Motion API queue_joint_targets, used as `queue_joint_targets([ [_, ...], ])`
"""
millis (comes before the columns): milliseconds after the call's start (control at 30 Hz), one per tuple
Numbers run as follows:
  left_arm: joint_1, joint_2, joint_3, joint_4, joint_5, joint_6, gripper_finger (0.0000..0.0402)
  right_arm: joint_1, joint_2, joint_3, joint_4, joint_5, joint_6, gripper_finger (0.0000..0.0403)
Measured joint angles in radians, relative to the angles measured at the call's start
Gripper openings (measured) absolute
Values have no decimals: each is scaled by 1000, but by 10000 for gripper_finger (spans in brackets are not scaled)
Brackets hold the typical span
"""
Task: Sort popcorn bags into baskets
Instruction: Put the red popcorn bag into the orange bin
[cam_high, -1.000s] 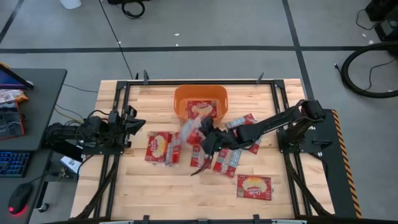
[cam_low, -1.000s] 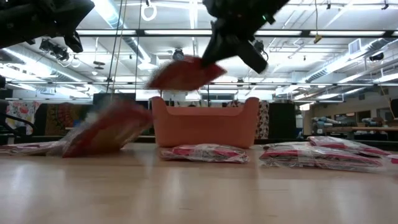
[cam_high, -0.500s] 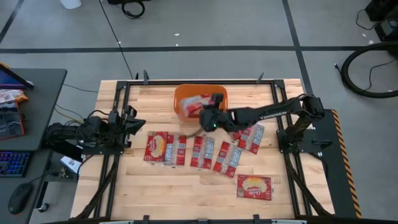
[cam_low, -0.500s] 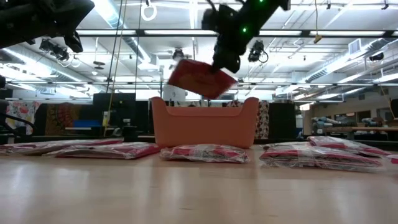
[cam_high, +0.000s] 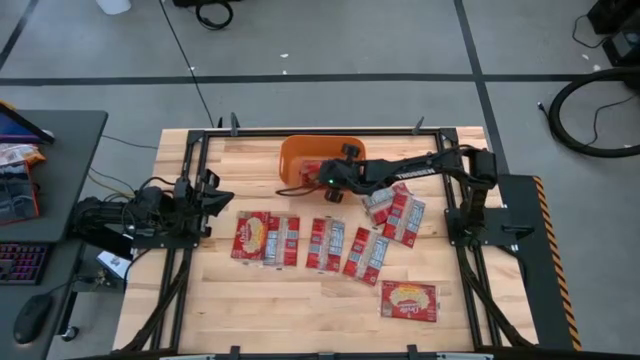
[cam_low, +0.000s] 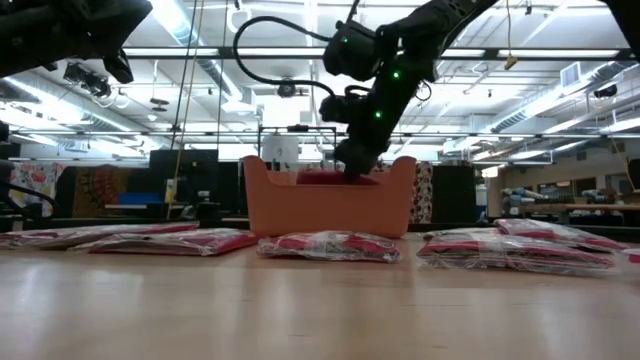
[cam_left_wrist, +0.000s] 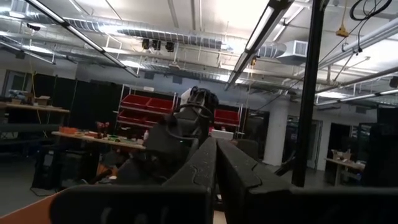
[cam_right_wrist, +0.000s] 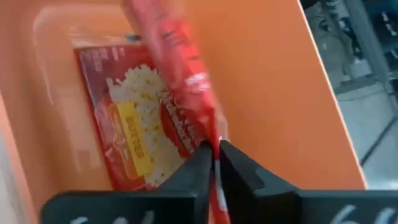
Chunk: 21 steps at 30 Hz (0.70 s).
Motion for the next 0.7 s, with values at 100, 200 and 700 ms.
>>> queue_joint_targets([
  [100,0,0,0,2,0,3,18,-5,0,3,-4,-43,-3,79],
  [200,0,0,0,2,-4,4,18,8,-8,49,-74,-79,-5,118],
  [700,0,0,0,0,-3,3,18,207,-10,389,-850,-239,111,161],
])
